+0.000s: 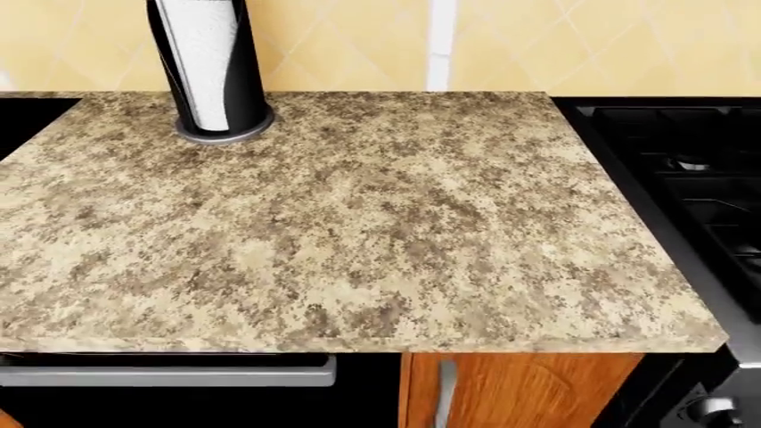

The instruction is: Pick and place the shaker into the drawer. Then close the cabinet.

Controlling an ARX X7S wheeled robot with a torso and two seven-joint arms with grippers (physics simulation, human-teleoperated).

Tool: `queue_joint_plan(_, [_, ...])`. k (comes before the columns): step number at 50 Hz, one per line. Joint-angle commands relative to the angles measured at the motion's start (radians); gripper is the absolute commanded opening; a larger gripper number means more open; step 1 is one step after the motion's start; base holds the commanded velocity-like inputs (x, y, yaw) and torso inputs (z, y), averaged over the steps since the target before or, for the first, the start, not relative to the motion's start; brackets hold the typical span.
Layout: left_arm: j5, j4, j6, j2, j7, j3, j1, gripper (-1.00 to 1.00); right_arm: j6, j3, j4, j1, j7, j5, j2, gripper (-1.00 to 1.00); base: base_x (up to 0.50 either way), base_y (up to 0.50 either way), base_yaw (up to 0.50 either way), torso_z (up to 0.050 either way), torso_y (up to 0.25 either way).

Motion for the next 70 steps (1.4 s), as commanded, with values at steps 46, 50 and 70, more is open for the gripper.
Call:
queue_joint_plan(46, [-0.026,1.173,-0.737,-0.099,0.099,0.014,0.453,-1.00,0.841,-0.005,-1.296,-0.487,-0.015,0.087,0.095,-1.00,-0.16,0.00,0.00,0.000,0.000])
queue_joint_plan(50, [-0.031,1.267,-0.805,-0.107,0.110,0.014,0.478,-1.00,0.881,-0.003,-1.364,-0.519,-0.015,0.092,0.101,-1.00,0.00,0.00,0.00,0.000,0.000])
queue_joint_plan(70, [0.995,1.381,-0.819,0.031,0.981,0.015,0.639,-1.00,1.026,-0.005,-1.628,-0.636,0.075,0.245,0.167,-1.00,0.00,0.00,0.00,0.001,0.000])
